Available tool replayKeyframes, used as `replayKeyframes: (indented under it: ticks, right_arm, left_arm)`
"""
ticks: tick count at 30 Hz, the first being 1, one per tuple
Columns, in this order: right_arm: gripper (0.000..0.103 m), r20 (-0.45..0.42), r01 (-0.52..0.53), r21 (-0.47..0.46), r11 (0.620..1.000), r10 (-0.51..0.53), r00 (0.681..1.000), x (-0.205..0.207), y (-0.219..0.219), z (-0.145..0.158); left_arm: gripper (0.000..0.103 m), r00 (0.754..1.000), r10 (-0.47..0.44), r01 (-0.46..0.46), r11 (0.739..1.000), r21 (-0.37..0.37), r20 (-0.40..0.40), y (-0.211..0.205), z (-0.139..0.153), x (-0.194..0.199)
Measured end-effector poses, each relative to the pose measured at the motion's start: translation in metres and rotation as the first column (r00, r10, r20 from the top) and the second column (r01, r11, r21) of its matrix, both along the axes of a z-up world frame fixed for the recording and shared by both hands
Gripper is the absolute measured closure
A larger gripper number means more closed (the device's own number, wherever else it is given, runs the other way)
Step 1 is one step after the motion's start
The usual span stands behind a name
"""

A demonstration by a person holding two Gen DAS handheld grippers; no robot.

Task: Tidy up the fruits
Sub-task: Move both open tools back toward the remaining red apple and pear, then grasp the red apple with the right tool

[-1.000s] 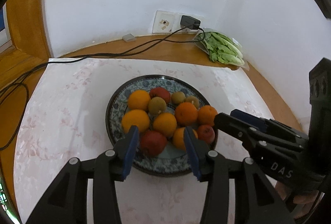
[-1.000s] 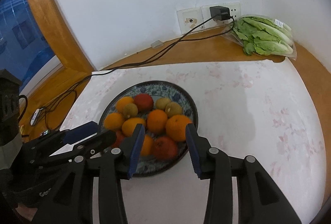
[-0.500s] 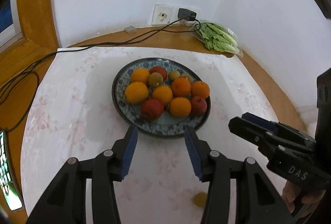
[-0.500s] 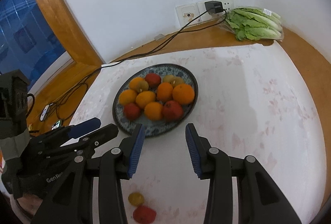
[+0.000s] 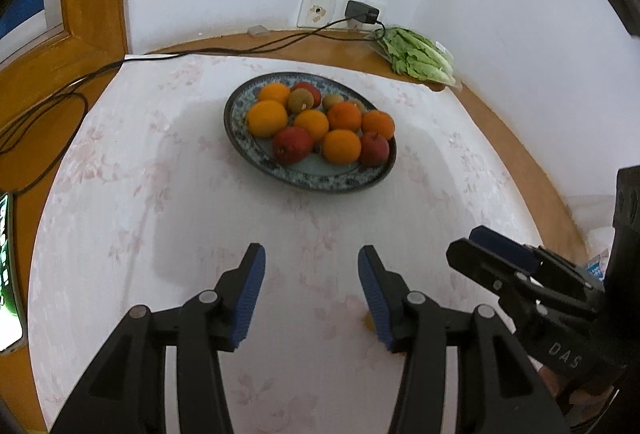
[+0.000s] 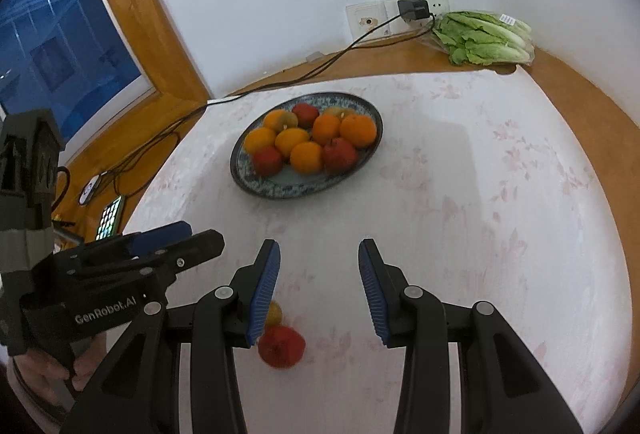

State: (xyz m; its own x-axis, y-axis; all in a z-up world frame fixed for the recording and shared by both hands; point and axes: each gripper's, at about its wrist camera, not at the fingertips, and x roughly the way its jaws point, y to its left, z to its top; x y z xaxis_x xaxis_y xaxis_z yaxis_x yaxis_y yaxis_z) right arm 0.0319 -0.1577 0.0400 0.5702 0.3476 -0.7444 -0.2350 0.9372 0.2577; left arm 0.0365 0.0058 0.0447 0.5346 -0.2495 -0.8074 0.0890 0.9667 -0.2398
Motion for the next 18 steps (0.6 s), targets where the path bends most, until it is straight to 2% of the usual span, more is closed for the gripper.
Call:
replayKeyframes:
  ticks: [10,18]
  right_arm:
    - [0.061,-0.022,-0.023,0.016,1.000,0.023,0.999,-0.027,0.003,-0.014]
    - [0.061,-0.033,-0.081,-0.022,0.997,0.080,0.996,-0.040,0.016,-0.025]
  left_arm:
    - [0.052,1.000,0.010,-0.009,1.000,0.022,-0.017,0.002,-0.011,-0.013]
    - [0.052,0.999,0.022,-0.022,1.000,0.022,-0.024,0.005,-0.015,-0.015]
